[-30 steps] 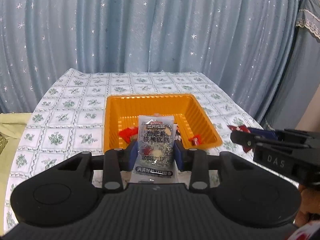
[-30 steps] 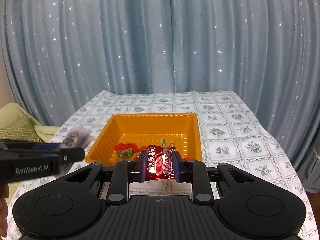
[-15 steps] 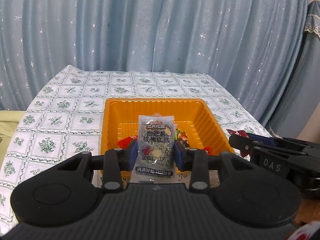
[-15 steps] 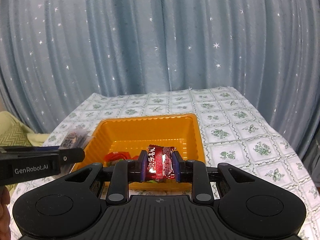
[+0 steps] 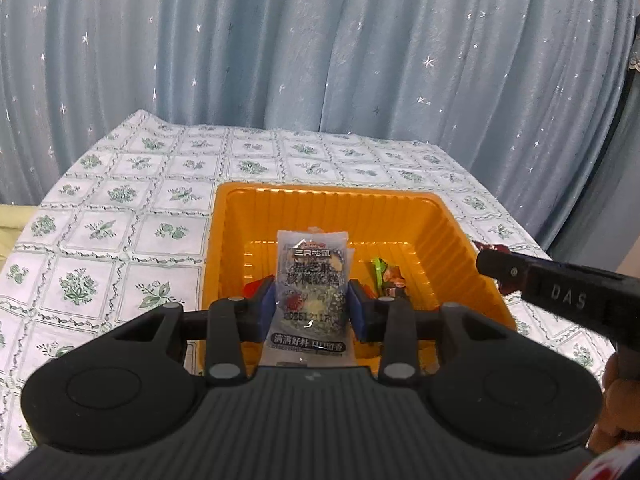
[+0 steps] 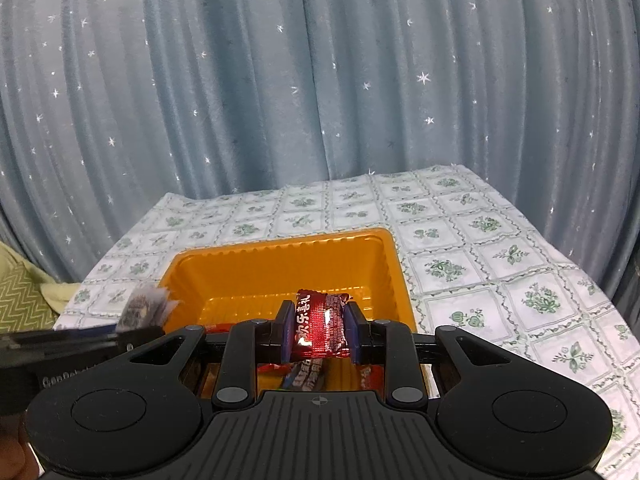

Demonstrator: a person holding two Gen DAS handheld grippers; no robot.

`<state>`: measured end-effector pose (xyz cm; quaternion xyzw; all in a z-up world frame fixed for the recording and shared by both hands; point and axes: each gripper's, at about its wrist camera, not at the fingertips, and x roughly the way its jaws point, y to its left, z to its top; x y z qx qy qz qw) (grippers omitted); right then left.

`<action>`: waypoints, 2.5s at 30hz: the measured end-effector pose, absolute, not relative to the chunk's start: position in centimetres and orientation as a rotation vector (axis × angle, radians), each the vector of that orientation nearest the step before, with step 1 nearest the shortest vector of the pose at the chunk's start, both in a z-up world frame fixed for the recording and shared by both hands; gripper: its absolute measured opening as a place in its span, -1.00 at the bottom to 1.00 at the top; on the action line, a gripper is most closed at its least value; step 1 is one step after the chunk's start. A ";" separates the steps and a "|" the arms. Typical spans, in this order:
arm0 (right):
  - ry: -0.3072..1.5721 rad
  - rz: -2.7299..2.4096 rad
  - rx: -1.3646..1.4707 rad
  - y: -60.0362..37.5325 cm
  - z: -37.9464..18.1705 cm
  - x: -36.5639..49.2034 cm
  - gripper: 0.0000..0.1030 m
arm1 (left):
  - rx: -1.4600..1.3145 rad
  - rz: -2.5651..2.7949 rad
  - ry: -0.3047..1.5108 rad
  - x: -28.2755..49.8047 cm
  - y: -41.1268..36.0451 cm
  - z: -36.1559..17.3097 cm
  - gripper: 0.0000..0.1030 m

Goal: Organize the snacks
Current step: 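Carry the clear bar and red packet with both grippers over the orange tray, then open both grippers to drop the bar and packet into the tray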

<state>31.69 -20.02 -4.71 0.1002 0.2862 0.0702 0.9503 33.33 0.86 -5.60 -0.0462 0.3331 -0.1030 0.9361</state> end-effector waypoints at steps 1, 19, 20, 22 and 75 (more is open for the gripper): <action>0.585 0.140 0.205 -20.0 -4.9 32.0 -0.48 | -0.092 -0.209 0.684 33.6 0.8 -5.8 -0.34; 0.640 0.133 0.187 -19.0 -7.4 36.7 -0.48 | -0.094 -0.217 0.685 37.7 0.9 -6.8 -0.34; 0.641 0.135 0.186 -19.0 -7.5 36.8 -0.48 | -0.096 -0.219 0.687 37.8 0.9 -6.9 -0.34; 0.643 0.136 0.184 -18.8 -7.6 37.1 -0.48 | -0.095 -0.221 0.690 38.0 0.8 -6.9 -0.34; 0.640 0.170 0.232 -18.8 -8.3 37.7 -0.47 | -0.085 -0.183 0.647 37.9 1.8 -7.4 0.06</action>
